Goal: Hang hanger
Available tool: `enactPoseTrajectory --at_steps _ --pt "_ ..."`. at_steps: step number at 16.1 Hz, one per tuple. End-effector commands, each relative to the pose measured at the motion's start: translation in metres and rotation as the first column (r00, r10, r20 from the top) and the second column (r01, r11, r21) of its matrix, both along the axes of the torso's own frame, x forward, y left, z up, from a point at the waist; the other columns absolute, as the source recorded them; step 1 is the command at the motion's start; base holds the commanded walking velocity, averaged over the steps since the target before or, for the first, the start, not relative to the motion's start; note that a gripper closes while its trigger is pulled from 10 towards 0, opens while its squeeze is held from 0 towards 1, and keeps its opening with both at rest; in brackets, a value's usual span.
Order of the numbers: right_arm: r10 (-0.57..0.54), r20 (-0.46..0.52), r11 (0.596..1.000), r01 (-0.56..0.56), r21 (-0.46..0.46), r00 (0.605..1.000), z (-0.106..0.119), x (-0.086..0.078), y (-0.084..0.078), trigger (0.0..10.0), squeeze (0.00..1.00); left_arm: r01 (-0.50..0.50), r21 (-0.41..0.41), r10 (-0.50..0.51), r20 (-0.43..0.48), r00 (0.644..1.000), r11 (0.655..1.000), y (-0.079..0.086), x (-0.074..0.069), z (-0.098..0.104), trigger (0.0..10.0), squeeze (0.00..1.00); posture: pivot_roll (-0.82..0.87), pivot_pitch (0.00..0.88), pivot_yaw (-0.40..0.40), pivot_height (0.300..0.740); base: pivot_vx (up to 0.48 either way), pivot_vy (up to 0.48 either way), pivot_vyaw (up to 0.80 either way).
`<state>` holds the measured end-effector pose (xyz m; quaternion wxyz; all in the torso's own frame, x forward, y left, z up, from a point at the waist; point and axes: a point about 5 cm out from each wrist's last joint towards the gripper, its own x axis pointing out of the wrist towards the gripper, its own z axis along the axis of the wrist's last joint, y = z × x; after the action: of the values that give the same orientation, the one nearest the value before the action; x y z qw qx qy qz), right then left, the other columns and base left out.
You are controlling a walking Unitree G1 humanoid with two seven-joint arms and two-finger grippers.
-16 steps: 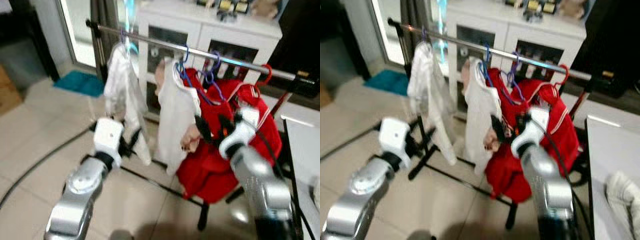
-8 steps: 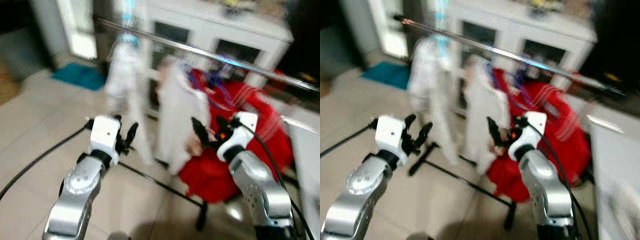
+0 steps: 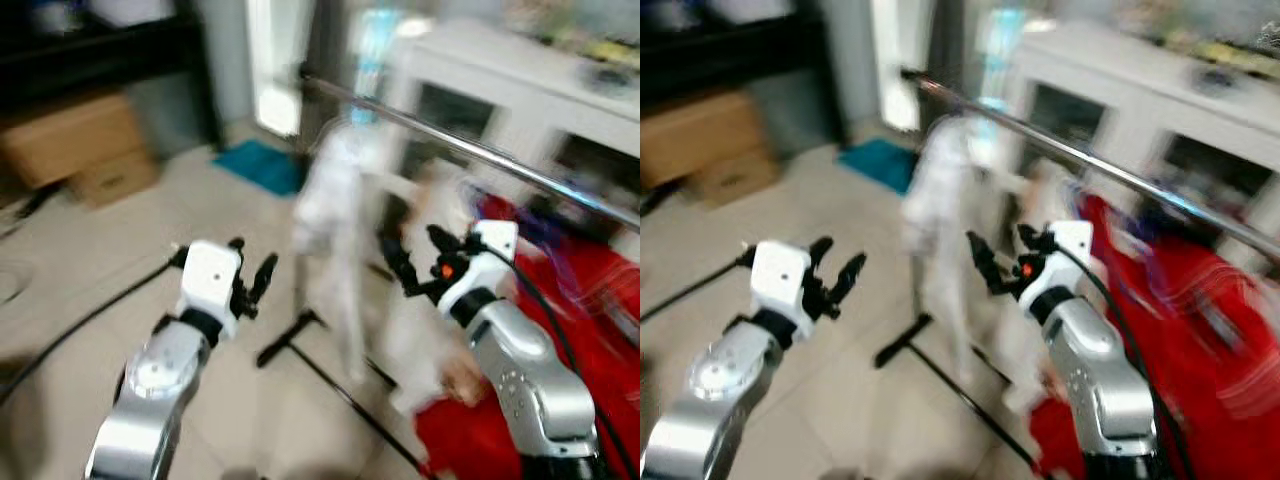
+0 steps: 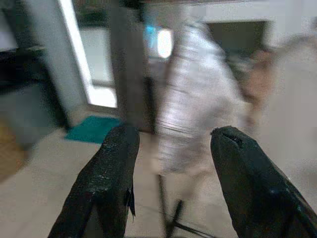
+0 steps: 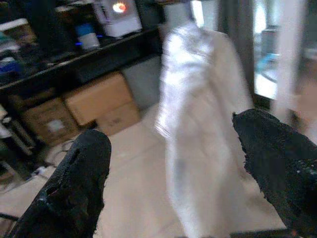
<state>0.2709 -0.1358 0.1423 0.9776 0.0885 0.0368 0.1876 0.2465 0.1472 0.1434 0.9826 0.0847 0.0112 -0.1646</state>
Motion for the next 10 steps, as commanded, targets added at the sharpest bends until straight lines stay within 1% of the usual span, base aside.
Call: enactPoseTrajectory --at_steps 1,3,5,6,8,9,10 --pt "0.002 0.008 1.000 -0.002 0.030 1.000 0.004 0.001 0.000 10.0 1.00 -0.008 0.005 0.008 -0.006 1.000 1.000 0.003 0.005 -0.001 10.0 0.00 0.06 0.000 -0.085 0.740 0.352 0.000 0.00" --pt "0.044 0.026 0.999 -0.044 0.003 0.999 0.008 0.001 0.000 10.0 1.00 0.003 -0.001 -0.003 -0.004 1.000 1.000 -0.001 0.005 0.001 10.0 0.00 0.06 0.000 -0.087 0.740 0.352 0.000 0.00" --pt "0.064 0.025 0.998 -0.064 -0.014 0.998 0.006 -0.002 -0.003 10.0 1.00 0.009 0.000 -0.009 -0.015 1.000 1.000 -0.002 -0.001 -0.002 10.0 0.00 0.07 0.000 -0.096 0.740 0.349 0.000 0.00" --pt "0.051 0.023 0.999 -0.051 -0.011 0.998 0.005 -0.002 -0.005 10.0 1.00 -0.008 0.009 0.008 -0.021 1.000 1.000 0.001 -0.002 -0.004 10.0 0.00 0.07 0.000 -0.101 0.740 0.345 0.000 0.00" --pt "-0.020 0.014 1.000 0.020 -0.001 1.000 0.003 -0.001 -0.009 10.0 1.00 -0.025 -0.004 0.025 -0.002 1.000 1.000 0.001 0.003 0.000 10.0 0.00 0.08 0.000 -0.112 0.740 0.000 0.000 0.00" --pt "-0.049 0.000 0.999 0.049 -0.001 0.999 0.000 0.000 -0.011 10.0 1.00 -0.017 0.003 0.017 0.014 1.000 1.000 0.001 0.005 0.002 10.0 0.00 0.08 0.000 -0.115 0.740 0.000 0.000 0.00" --pt "-0.074 -0.016 0.997 0.074 0.000 0.997 -0.004 0.001 -0.013 10.0 1.00 -0.021 -0.016 0.021 0.016 1.000 1.000 0.000 0.005 0.003 10.0 0.00 0.08 0.000 -0.116 0.740 0.000 0.000 0.00"
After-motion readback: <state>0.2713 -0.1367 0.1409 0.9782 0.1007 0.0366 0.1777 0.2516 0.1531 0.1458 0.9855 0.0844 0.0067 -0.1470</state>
